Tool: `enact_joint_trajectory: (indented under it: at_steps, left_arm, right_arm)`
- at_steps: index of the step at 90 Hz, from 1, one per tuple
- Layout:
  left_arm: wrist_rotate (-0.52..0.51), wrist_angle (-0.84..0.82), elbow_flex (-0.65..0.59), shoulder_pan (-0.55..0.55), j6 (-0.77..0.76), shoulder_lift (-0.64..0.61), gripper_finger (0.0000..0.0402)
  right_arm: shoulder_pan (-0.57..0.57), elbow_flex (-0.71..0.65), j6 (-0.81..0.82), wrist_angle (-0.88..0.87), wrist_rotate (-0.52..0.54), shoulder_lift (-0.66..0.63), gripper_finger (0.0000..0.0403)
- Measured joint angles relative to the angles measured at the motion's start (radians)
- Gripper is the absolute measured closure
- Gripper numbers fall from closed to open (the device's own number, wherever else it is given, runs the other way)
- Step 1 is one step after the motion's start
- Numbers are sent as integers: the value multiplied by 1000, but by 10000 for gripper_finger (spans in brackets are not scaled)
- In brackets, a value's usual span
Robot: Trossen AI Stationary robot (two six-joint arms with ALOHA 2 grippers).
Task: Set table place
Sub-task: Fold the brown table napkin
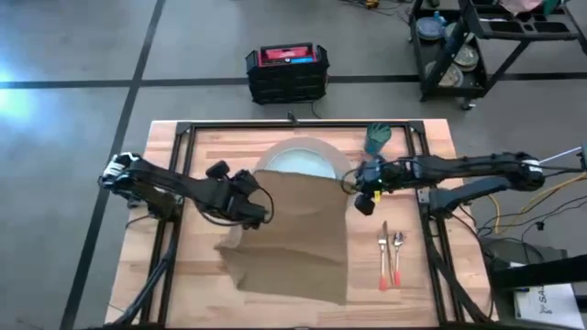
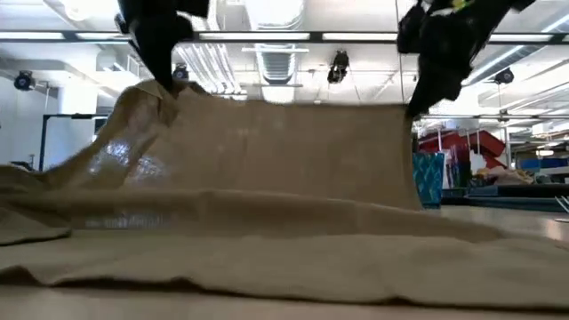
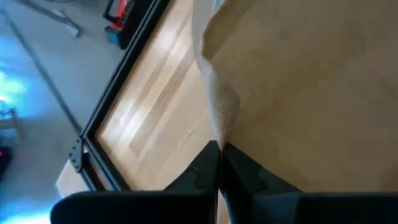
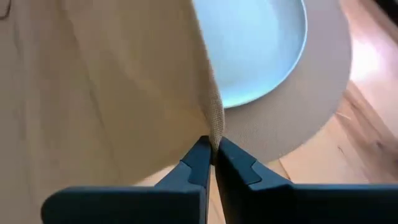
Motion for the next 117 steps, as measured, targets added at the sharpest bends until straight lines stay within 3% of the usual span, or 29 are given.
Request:
enact_joint_trajectory:
  at_steps: [22, 38, 61, 73, 86, 98, 117]
  left_arm:
    - [6, -2, 0, -169, 7, -88, 402]
    - [7, 1, 28, -285, -45, -107, 402]
    - [8, 202, 171, -401, 80, -72, 402]
    - [4, 204, 283, -431, 110, -35, 402]
    - [3, 194, 384, -444, 114, 12, 402]
    - [25, 192, 471, -456, 113, 71, 402]
    - [53, 180, 653, -502, 148, 167, 402]
  right_arm:
    - [312, 147, 144, -130, 292, 18, 403]
    - [483, 274, 273, -260, 388, 107, 403]
    - [634, 537, 420, -508, 481, 318, 403]
    - [707, 726, 502, -685, 555, 432, 403]
    - [766, 902, 574, -837, 567, 534, 403]
    - [811, 1016, 562, -846, 571, 599, 403]
    - [869, 1180, 499, -847, 689, 664, 403]
